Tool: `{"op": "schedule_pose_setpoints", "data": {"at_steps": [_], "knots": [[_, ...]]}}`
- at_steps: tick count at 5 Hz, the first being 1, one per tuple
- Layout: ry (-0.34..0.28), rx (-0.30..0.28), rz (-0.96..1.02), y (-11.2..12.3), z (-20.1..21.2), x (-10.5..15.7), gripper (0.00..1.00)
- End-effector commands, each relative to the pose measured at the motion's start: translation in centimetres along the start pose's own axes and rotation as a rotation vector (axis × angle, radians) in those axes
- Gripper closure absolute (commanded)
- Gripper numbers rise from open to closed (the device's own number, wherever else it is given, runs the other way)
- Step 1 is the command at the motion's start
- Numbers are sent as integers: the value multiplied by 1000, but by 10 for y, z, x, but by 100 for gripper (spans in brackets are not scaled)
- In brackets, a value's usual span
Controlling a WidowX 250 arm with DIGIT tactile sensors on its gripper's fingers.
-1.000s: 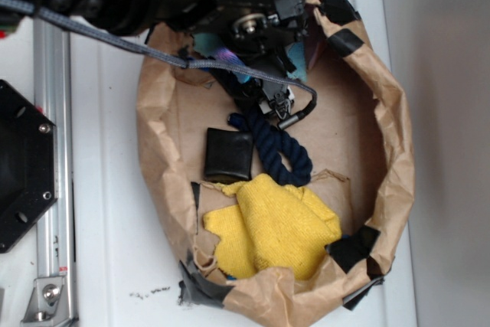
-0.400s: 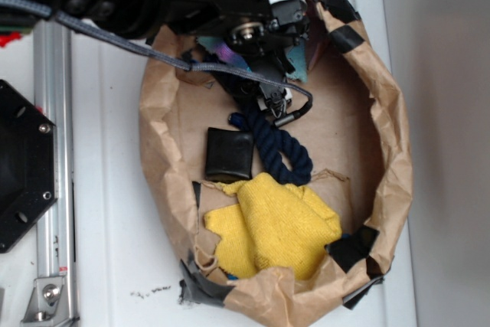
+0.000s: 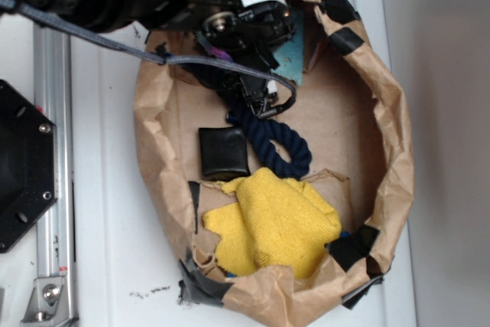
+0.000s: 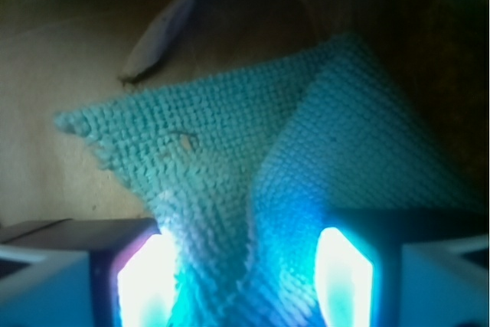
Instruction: Grab the blue cloth.
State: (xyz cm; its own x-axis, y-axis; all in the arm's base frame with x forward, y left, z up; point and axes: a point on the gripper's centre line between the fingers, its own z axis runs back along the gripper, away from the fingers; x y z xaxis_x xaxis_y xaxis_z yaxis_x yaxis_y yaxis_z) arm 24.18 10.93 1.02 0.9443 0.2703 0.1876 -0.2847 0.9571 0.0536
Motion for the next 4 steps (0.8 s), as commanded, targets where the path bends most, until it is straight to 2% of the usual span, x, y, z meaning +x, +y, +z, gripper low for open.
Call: {"op": "schedule_pose_setpoints", "data": {"at_steps": [1,2,4], "knots": [[36,18,19,7,4,-1,100],[42,28,-7,3,11,4,100],[-14,62,-137,-24,59,20,100]]}}
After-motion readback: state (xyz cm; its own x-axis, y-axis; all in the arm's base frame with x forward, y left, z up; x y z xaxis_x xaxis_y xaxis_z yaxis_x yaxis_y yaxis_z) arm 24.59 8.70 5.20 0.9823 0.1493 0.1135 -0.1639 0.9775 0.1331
